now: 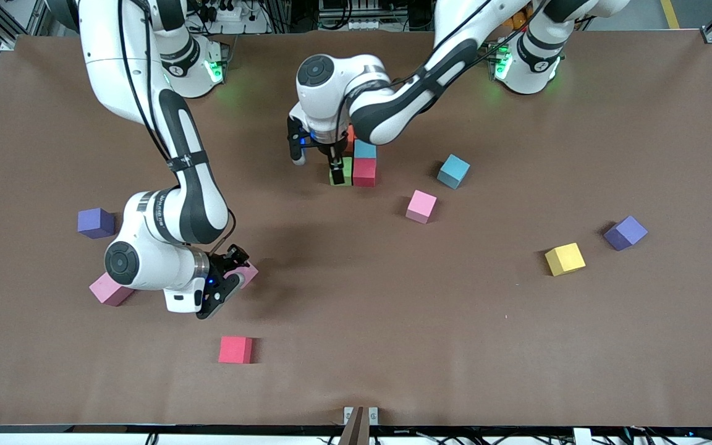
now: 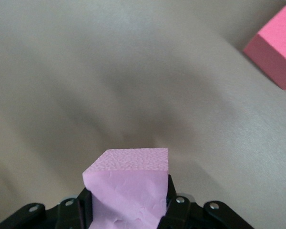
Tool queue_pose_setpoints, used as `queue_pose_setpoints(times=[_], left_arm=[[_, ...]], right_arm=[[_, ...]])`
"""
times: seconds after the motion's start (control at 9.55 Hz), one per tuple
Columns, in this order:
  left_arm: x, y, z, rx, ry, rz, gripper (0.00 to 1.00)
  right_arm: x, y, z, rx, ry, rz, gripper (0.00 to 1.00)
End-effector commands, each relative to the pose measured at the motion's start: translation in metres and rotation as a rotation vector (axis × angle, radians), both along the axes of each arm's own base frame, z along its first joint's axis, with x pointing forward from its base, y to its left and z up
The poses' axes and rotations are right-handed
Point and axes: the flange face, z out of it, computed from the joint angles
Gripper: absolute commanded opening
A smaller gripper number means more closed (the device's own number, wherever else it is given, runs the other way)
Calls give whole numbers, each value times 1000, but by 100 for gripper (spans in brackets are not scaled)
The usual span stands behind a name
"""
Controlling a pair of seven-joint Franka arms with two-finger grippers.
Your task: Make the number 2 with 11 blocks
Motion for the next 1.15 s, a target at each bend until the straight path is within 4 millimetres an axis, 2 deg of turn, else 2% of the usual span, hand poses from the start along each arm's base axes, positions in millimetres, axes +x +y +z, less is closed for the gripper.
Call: queue_pose_setpoints(times=[0.0, 0.21, 0.42, 0.63, 0.84, 1.05], left_arm=[[16, 48, 51, 84, 14, 91, 100], [48, 97, 93, 115, 71, 234, 100], [81, 160, 127, 186, 83, 357, 100], [119, 231, 170, 184, 42, 501, 100], [164, 308, 182, 177, 27, 652, 100], [193, 370, 187, 189, 8, 776, 100]], right_arm=[[-19, 41, 6, 12, -4, 133, 32], [-35, 71, 7, -17, -5, 185, 32], [-60, 96, 21, -73, -32, 249, 31], [-91, 115, 26, -71, -60, 334, 31], [-124, 118, 14, -66, -115, 399, 31], [-151, 122, 5, -56, -149, 464, 31]])
